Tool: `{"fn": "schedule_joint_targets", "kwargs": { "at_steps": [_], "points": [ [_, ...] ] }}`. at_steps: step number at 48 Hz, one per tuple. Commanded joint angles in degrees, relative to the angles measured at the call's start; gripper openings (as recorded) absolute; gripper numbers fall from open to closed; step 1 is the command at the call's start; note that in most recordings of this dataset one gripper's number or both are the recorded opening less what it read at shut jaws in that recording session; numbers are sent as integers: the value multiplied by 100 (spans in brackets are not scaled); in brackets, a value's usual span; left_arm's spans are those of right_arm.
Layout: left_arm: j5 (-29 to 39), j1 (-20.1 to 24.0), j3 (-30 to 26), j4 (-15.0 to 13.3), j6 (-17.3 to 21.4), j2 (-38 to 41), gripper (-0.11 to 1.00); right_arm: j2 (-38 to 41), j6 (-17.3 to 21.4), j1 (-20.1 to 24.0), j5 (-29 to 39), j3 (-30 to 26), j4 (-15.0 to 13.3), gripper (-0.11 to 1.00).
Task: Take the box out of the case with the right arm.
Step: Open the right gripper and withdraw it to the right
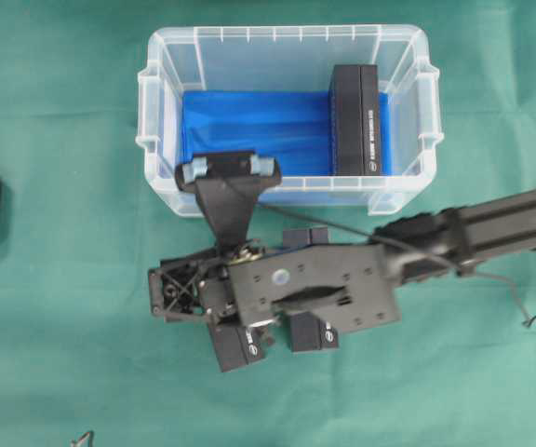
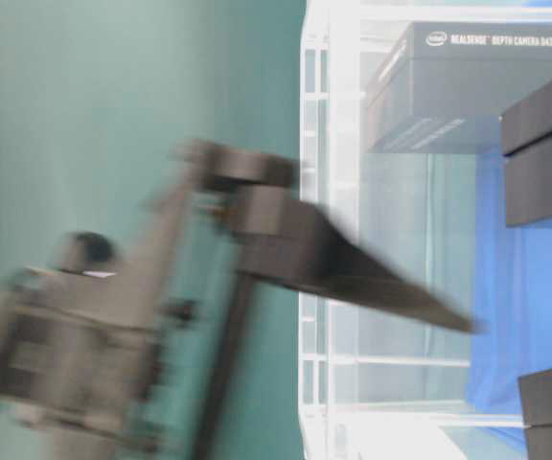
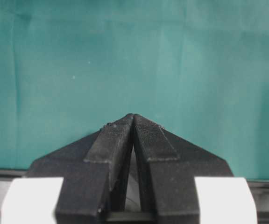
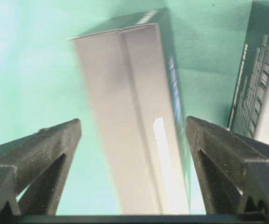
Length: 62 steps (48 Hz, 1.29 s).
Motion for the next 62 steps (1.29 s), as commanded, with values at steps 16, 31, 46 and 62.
{"fn": "schedule_joint_targets", "kwargs": {
  "at_steps": [16, 31, 46, 62],
  "points": [
    [-35, 18, -62, 9, -18, 9, 0, -519, -536, -44, 914, -993, -369, 89],
    [-35, 18, -70, 9, -9, 9, 0, -510, -536, -62, 923, -1002, -369, 89],
    [-35, 9, -70, 9, -18, 9, 0, -580, -729, -70, 1336, -976, -308, 89],
    [-9, 18, -70, -9, -35, 9, 0, -1397, -536, 9, 1951, -9, -123, 89]
  ]
}}
